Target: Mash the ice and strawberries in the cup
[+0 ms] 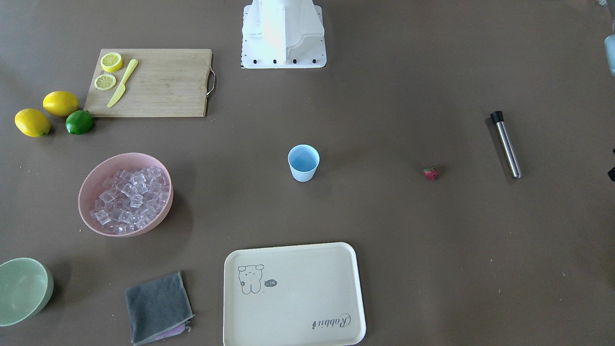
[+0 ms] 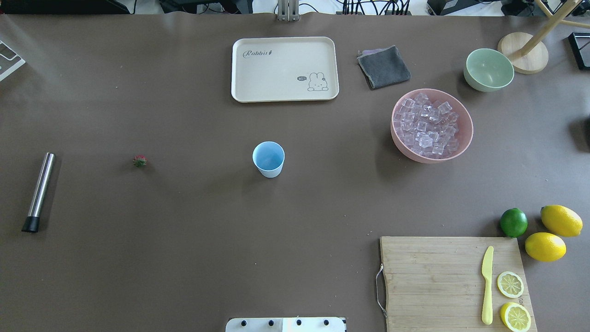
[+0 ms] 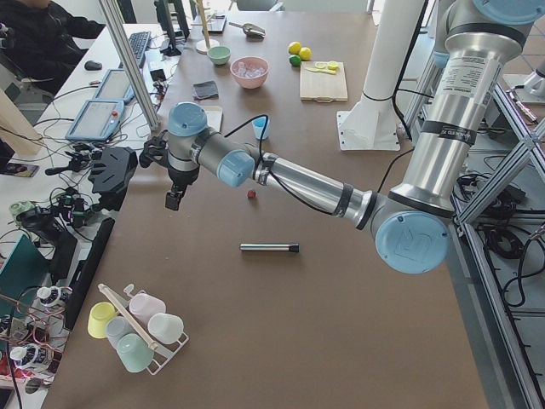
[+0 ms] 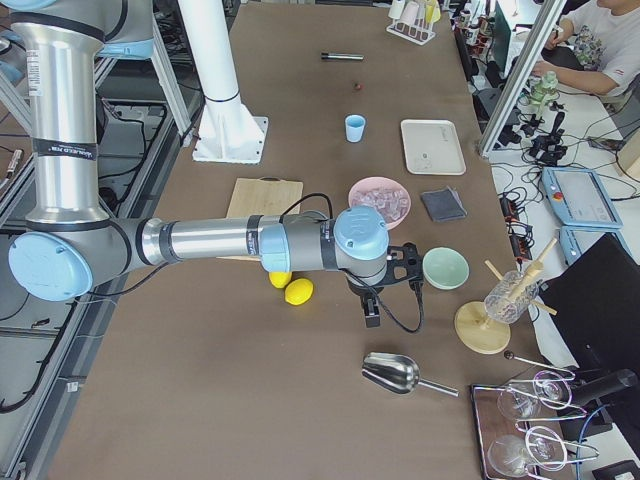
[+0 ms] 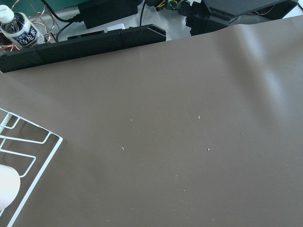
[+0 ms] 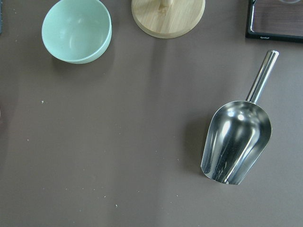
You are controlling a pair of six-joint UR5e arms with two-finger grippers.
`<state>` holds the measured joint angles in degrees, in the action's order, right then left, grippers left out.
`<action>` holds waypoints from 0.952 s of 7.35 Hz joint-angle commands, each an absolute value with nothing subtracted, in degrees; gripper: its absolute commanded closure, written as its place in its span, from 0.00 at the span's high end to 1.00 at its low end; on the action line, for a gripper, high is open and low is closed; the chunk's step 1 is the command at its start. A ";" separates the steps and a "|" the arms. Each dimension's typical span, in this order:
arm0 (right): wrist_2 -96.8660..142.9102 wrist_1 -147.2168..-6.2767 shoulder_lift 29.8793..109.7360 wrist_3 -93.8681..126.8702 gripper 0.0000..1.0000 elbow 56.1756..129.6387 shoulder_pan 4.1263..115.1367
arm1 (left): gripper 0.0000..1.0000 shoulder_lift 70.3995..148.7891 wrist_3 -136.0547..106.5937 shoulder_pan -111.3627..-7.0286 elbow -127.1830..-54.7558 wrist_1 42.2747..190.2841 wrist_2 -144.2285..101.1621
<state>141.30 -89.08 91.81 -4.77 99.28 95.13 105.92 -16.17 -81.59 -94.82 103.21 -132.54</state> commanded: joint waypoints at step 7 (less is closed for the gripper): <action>136.71 -92.90 62.63 31.29 0.94 103.45 70.99 | 0.97 107.23 -16.09 -79.80 -92.55 103.27 -131.14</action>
